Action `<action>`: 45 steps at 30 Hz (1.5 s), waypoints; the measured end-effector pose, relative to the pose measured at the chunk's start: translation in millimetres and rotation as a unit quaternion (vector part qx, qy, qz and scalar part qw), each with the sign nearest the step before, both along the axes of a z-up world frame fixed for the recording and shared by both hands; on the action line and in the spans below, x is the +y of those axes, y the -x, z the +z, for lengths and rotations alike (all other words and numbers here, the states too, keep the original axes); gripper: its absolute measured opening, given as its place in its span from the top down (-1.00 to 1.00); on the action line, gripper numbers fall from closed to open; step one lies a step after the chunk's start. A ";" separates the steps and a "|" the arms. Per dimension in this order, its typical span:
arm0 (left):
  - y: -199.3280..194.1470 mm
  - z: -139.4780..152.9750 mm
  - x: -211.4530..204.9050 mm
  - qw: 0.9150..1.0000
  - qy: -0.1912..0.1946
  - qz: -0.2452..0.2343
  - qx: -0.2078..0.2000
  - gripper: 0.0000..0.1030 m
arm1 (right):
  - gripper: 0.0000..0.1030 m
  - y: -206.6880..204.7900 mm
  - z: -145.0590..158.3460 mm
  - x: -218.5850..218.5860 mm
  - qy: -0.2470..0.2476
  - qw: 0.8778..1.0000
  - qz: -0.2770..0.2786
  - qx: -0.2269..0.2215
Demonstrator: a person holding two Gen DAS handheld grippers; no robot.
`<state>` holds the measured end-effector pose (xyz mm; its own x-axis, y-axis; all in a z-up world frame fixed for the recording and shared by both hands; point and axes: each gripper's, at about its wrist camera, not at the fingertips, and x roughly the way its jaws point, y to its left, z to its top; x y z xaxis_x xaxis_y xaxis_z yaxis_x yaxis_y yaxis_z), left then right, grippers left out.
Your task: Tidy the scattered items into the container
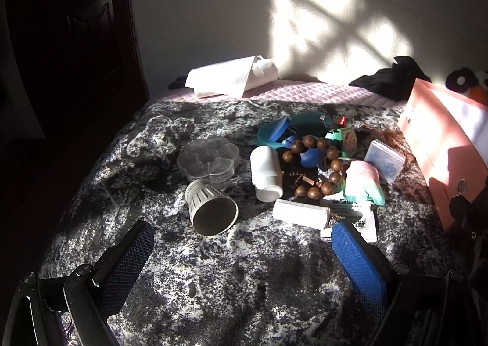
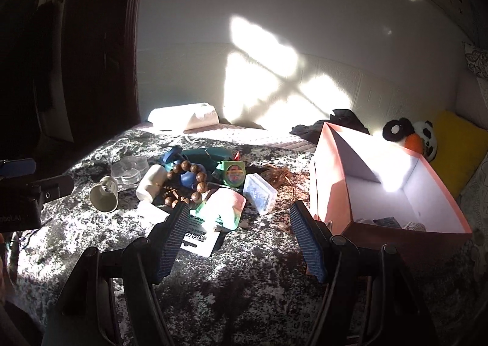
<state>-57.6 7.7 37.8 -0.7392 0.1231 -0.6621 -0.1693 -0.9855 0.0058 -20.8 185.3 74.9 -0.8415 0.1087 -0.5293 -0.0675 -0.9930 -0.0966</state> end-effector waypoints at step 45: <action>146.7 -115.3 -34.4 0.986 -0.031 0.082 -0.140 -0.21 | 0.39 144.3 -130.2 -78.5 -0.039 0.960 0.232 -0.152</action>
